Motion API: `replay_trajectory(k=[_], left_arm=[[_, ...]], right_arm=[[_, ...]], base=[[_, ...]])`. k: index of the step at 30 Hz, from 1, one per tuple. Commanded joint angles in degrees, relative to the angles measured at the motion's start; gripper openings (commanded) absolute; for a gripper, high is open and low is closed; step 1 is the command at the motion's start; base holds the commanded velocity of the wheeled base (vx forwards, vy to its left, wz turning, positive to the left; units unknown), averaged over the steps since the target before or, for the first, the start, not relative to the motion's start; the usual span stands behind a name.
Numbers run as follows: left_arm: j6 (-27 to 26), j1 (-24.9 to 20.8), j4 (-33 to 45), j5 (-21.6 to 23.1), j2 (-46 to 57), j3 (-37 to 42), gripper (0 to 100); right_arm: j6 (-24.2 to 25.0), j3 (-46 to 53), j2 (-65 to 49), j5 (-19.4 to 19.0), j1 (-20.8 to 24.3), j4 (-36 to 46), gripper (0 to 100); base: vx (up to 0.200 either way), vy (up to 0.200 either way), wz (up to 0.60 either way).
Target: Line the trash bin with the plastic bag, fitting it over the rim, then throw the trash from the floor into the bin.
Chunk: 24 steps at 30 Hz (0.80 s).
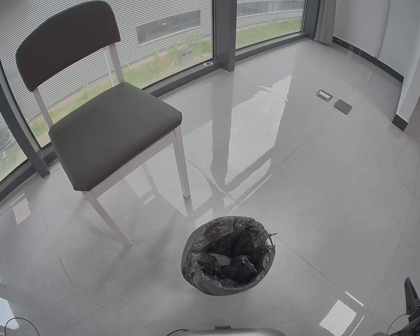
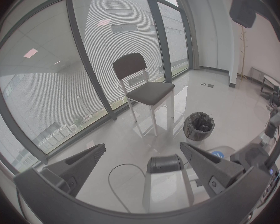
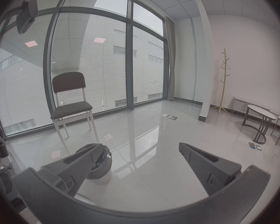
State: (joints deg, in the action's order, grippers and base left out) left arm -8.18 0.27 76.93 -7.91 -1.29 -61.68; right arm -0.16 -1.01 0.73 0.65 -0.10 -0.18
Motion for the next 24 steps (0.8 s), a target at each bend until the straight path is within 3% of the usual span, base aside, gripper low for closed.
replay_trajectory(k=[1,2,3,4,5,8,12,17,18,22,24], left_arm=[[7.3,-0.27,-51.18,-0.26,1.29,46.13,100],[5.72,-0.36,-63.49,-0.35,1.29,54.57,100],[5.37,-0.53,-71.22,-0.09,0.5,57.64,100],[5.28,-0.62,-72.19,-0.09,0.24,57.99,100],[5.37,-1.15,-77.99,0.62,-2.93,60.37,100],[5.37,-2.29,-78.25,0.97,-4.68,60.72,100],[5.46,-10.11,-76.06,2.64,-4.51,59.93,100],[8.62,-10.38,-77.2,1.14,-4.33,60.63,100],[9.15,-10.38,-80.01,-3.87,-4.42,61.6,100],[8.8,-10.38,-80.63,-8.79,-4.33,61.68,100],[8.18,-10.29,-80.8,-15.47,-4.33,61.68,100]], right_arm=[[-0.02,1.01,-0.73,-0.03,0.01,-0.08,100],[-0.11,1.01,-0.73,-0.03,0.01,-0.08,100],[-0.11,1.01,-0.73,-0.12,0.01,-0.08,100],[-0.11,1.01,-0.73,-0.12,0.01,-0.08,100],[-0.11,1.01,-0.73,-0.12,0.01,-0.08,100],[-0.19,1.01,-0.73,-0.12,0.01,-0.08,100],[-0.02,1.01,-0.73,-0.12,0.01,-0.08,100],[-0.28,1.01,-0.73,-0.12,0.01,-0.08,100],[-0.28,1.01,-0.73,-0.21,0.01,-0.17,100],[-0.72,1.01,-0.73,-0.47,0.01,-0.08,100],[-0.63,1.01,-0.73,-0.47,0.01,-0.17,100]], base=[[0.0,0.0,0.0],[0.0,0.0,0.0],[0.0,0.0,0.0],[0.0,0.0,0.0],[0.0,0.0,0.0],[0.0,0.0,0.0],[0.0,0.0,0.0],[0.0,0.0,0.0],[0.0,0.0,0.0],[0.0,0.0,0.0],[0.0,0.0,0.0]])
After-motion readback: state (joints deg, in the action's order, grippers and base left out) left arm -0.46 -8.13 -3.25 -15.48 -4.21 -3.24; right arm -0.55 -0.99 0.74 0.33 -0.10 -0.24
